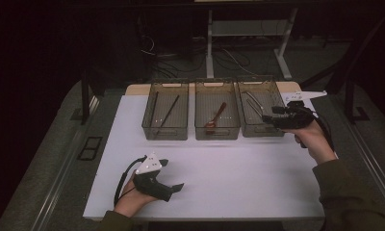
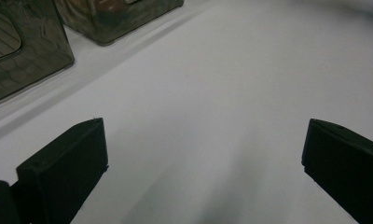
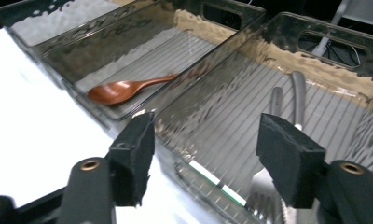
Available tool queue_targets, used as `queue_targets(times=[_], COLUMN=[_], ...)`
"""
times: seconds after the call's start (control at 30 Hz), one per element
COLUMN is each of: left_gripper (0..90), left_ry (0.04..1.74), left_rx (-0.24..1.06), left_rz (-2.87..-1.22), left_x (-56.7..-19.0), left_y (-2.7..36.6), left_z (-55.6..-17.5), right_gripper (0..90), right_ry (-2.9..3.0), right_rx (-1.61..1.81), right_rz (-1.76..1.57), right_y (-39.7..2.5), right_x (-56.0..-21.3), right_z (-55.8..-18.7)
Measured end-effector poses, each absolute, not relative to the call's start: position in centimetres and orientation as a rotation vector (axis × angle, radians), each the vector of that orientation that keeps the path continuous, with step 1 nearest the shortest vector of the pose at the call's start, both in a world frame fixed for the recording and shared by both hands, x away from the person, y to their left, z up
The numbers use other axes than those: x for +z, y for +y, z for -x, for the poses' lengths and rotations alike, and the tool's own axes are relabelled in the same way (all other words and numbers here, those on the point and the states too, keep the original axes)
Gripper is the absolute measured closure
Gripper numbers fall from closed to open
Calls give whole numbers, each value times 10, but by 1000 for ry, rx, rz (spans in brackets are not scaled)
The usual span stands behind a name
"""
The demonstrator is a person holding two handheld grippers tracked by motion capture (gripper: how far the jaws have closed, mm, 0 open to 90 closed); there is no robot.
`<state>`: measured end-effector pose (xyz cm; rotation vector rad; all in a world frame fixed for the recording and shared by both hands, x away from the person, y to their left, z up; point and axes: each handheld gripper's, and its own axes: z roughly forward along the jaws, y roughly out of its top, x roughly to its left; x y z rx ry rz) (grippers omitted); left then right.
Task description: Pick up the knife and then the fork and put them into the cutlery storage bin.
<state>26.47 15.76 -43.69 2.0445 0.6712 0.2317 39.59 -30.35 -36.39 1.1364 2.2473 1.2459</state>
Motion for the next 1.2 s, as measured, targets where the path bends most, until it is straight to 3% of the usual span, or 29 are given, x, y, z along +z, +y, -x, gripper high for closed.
queue_targets(times=[0.77, 1.2], left_gripper=[0, 0], left_ry=[661, 657], left_rx=[247, 247], left_rz=[-2037, -2035], left_x=[-435, -435], left_y=[159, 159], left_z=[-264, -264], right_gripper=[208, 198], right_ry=[2195, 2251], right_rx=[1371, 1363], right_rz=[-1057, -1079], right_y=[-295, -299], right_x=[-403, -432], right_z=[-316, -289])
